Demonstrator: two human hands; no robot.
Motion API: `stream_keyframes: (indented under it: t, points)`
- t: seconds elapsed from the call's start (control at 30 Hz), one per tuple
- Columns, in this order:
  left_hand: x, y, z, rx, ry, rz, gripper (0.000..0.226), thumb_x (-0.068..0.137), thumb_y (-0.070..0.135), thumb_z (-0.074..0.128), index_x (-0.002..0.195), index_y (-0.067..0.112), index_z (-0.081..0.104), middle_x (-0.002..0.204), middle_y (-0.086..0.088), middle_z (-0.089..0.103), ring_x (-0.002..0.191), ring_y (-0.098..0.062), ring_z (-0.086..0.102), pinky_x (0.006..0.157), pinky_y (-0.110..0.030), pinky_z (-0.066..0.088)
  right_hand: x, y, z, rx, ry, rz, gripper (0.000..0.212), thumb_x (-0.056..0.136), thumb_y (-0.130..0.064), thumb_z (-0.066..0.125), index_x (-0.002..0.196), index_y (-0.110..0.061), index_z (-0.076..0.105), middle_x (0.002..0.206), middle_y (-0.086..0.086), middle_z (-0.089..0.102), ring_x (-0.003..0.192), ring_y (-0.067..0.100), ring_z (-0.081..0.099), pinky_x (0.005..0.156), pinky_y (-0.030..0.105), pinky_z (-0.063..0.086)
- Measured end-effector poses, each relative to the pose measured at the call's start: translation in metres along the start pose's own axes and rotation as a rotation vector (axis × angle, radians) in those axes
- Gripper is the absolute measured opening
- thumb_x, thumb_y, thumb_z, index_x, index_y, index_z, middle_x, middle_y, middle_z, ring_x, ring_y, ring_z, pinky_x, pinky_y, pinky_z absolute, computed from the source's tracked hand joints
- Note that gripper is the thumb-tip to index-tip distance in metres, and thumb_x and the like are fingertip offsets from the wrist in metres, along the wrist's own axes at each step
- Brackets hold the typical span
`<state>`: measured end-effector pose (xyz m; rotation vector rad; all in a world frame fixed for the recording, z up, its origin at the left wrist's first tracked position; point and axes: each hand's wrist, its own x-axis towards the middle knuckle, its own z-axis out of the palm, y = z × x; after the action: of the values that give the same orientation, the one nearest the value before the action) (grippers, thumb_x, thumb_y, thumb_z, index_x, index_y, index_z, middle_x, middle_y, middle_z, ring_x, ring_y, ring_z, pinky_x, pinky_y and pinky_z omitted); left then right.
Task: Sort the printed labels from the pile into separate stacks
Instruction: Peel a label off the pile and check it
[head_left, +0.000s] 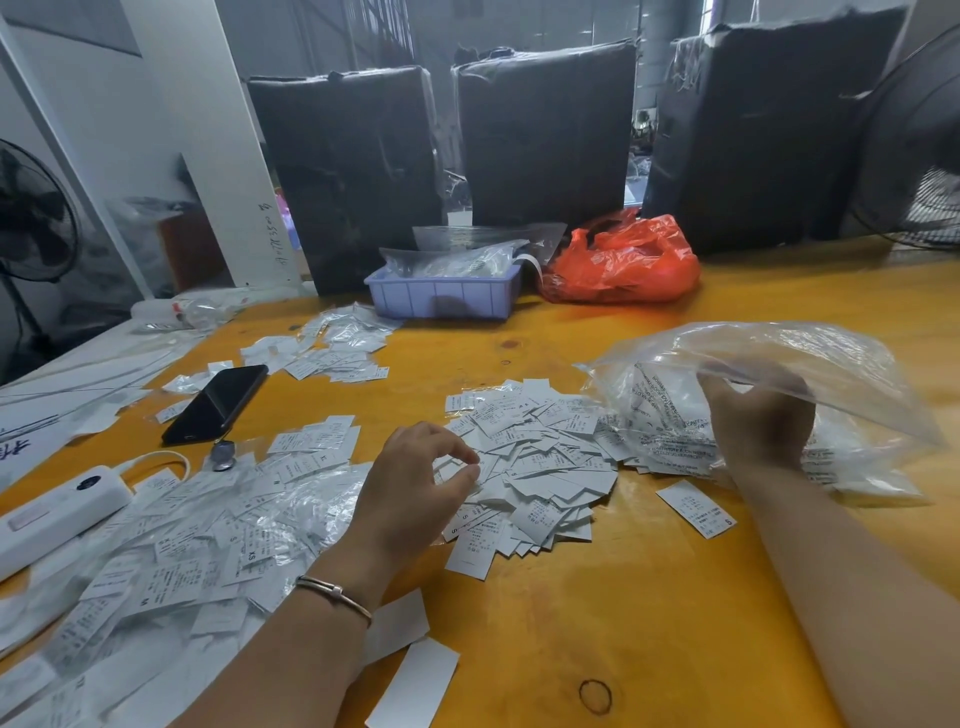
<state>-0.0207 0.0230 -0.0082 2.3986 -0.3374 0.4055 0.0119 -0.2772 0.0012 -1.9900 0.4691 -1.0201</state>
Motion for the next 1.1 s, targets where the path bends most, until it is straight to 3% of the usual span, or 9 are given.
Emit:
stream_keyframes:
  t: [0.13, 0.2, 0.3, 0.43, 0.5, 0.63, 0.93, 1.0, 1.1]
  points:
    - [-0.001, 0.003, -0.001, -0.007, -0.003, 0.005, 0.004, 0.087, 0.028, 0.069, 0.091, 0.030, 0.070, 0.105, 0.015, 0.061, 0.111, -0.008, 0.049, 0.093, -0.032, 0.045, -0.009, -0.015, -0.001, 0.233, -0.092, 0.083, 0.013, 0.082, -0.013, 0.069, 0.094, -0.009, 0.071, 0.087, 0.009, 0.072, 0.083, 0.027, 0.067, 0.073, 0.037, 0.054]
    - [-0.001, 0.005, -0.001, -0.016, -0.023, 0.018, 0.005, 0.088, 0.030, 0.069, 0.092, 0.030, 0.070, 0.106, 0.015, 0.061, 0.111, -0.006, 0.050, 0.094, -0.032, 0.045, -0.020, -0.025, -0.001, 0.434, -0.281, 0.218, 0.005, 0.081, -0.006, 0.070, 0.086, -0.008, 0.069, 0.074, 0.007, 0.071, 0.068, 0.022, 0.065, 0.063, 0.030, 0.052]
    - [-0.003, 0.008, 0.001, -0.121, -0.072, 0.022, 0.010, 0.087, 0.033, 0.070, 0.096, 0.029, 0.071, 0.107, 0.017, 0.062, 0.107, -0.001, 0.054, 0.092, -0.028, 0.048, -0.039, -0.043, 0.001, 0.579, -0.650, 0.388, 0.010, 0.072, 0.000, 0.074, 0.078, -0.005, 0.068, 0.067, 0.007, 0.071, 0.057, 0.016, 0.061, 0.056, 0.024, 0.050]
    - [-0.006, 0.020, 0.001, -0.454, -0.220, -0.058, 0.031, 0.080, 0.046, 0.072, 0.104, 0.026, 0.071, 0.098, 0.010, 0.073, 0.088, -0.004, 0.068, 0.071, -0.023, 0.055, -0.070, -0.063, 0.005, 0.634, -0.952, 0.356, 0.023, 0.058, -0.007, 0.078, 0.075, -0.002, 0.063, 0.071, 0.013, 0.070, 0.062, 0.021, 0.064, 0.062, 0.029, 0.049]
    - [-0.007, 0.025, 0.002, -0.554, -0.289, -0.091, 0.036, 0.077, 0.042, 0.074, 0.104, 0.018, 0.069, 0.089, 0.000, 0.076, 0.076, -0.013, 0.072, 0.061, -0.020, 0.051, -0.083, -0.068, 0.007, 0.610, -0.932, 0.239, 0.025, 0.062, -0.001, 0.081, 0.075, 0.002, 0.061, 0.073, 0.018, 0.068, 0.063, 0.023, 0.064, 0.068, 0.036, 0.048]
    - [-0.008, 0.026, 0.006, -0.555, -0.279, -0.096, 0.011, 0.084, 0.016, 0.076, 0.085, 0.008, 0.070, 0.072, -0.006, 0.075, 0.059, -0.017, 0.070, 0.052, -0.016, 0.045, -0.091, -0.071, 0.008, 0.642, -0.890, 0.169, 0.023, 0.067, 0.004, 0.080, 0.077, 0.005, 0.059, 0.083, 0.025, 0.069, 0.072, 0.029, 0.067, 0.074, 0.039, 0.054]
    - [-0.005, 0.022, 0.000, -0.540, -0.253, -0.131, 0.010, 0.088, 0.009, 0.070, 0.079, 0.008, 0.069, 0.067, -0.007, 0.073, 0.057, -0.018, 0.067, 0.053, -0.019, 0.046, -0.063, -0.057, 0.009, 0.687, -0.738, 0.267, 0.025, 0.065, 0.009, 0.078, 0.083, -0.003, 0.066, 0.068, 0.008, 0.070, 0.059, 0.017, 0.066, 0.058, 0.019, 0.050]
    - [-0.005, 0.021, -0.001, -0.528, -0.228, -0.141, 0.008, 0.090, 0.009, 0.068, 0.082, 0.008, 0.068, 0.067, -0.004, 0.072, 0.058, -0.015, 0.067, 0.055, -0.018, 0.047, -0.053, -0.049, 0.007, 0.609, -0.609, 0.209, 0.022, 0.068, 0.007, 0.078, 0.080, -0.009, 0.067, 0.069, 0.005, 0.070, 0.063, 0.015, 0.067, 0.059, 0.018, 0.053]
    - [-0.005, 0.020, -0.003, -0.531, -0.190, -0.143, 0.007, 0.091, 0.006, 0.066, 0.087, 0.008, 0.071, 0.067, -0.004, 0.072, 0.058, -0.013, 0.066, 0.055, -0.016, 0.047, -0.033, -0.031, 0.004, 0.315, -0.253, 0.040, 0.014, 0.077, -0.001, 0.074, 0.080, -0.014, 0.070, 0.081, 0.007, 0.071, 0.077, 0.022, 0.067, 0.075, 0.032, 0.056]
